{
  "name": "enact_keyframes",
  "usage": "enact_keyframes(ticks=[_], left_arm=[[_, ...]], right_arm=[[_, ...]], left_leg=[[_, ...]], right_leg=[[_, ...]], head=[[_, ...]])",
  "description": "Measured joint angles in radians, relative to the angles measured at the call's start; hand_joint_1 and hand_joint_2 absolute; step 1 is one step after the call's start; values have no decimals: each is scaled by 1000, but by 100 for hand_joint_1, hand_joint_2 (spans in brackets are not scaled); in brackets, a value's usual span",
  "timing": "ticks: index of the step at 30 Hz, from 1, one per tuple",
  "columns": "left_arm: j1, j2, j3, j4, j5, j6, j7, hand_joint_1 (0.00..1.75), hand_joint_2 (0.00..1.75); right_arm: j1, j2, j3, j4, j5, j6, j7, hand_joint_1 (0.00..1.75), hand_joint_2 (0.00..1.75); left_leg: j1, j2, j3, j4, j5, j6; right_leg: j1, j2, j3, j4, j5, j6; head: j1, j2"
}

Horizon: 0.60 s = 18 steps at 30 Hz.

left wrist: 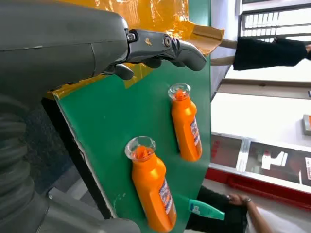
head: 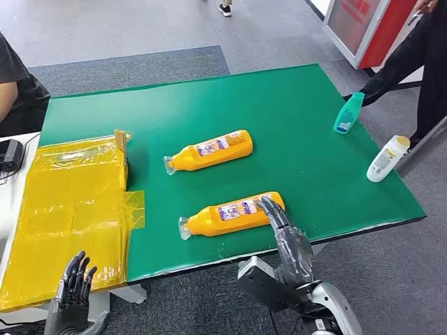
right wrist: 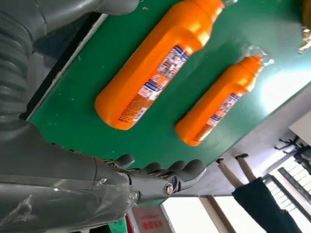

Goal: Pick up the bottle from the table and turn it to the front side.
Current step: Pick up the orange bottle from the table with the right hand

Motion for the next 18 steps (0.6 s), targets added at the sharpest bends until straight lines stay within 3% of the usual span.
enact_keyframes(ticks=[7, 18], left_arm=[[-31, 35, -36, 62, 12, 47, -22, 0, 175], [-87, 137, -196, 180, 75, 163, -35, 0, 175]], right_arm=[[-101, -55, 13, 88, 64, 53, 50, 0, 175], [-321, -131, 43, 330, 200, 147, 119, 0, 175]], left_leg=[[0, 0, 0, 0, 1, 0], [0, 0, 0, 0, 5, 1]], right_leg=[[0, 0, 0, 0, 1, 1], [0, 0, 0, 0, 4, 2]], head=[[0, 0], [0, 0]])
